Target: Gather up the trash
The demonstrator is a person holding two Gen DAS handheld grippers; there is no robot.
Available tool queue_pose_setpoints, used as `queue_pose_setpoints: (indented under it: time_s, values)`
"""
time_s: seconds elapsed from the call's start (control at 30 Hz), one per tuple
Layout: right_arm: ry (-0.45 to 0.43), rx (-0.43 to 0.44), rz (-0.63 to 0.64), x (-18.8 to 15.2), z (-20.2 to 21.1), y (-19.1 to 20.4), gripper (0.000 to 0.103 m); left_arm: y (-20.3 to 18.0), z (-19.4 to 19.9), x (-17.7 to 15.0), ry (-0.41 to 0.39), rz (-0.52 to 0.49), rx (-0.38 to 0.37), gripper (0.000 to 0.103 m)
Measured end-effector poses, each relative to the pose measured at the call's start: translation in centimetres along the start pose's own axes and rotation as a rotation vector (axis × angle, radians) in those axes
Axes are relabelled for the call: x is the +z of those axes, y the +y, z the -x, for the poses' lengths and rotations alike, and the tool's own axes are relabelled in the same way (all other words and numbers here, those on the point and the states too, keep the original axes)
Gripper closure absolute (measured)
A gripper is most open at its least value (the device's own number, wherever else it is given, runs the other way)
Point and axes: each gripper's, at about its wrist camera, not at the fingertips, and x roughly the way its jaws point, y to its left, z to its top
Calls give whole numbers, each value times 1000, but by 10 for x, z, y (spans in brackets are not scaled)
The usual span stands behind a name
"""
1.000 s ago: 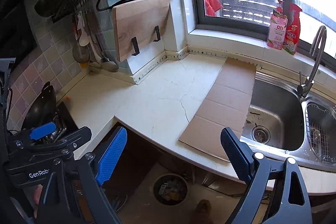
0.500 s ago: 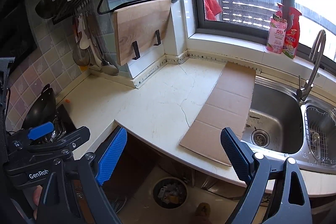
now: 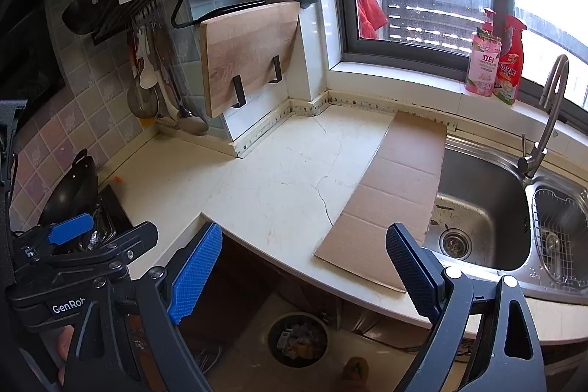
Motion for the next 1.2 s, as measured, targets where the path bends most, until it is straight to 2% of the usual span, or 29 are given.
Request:
queue_pose_setpoints:
  time_s: [0.77,1.0,1.2]
  values:
    - [3,1,2,0,0,-3,11,0,2,0,-4,-22,0,4]
    - [12,-8,0,4,-4,-1,11,1,-10,-5,36,-28,-6,4]
    - [60,4,20,4,-28,2,11,12,-33,-7,90,7,-7,4]
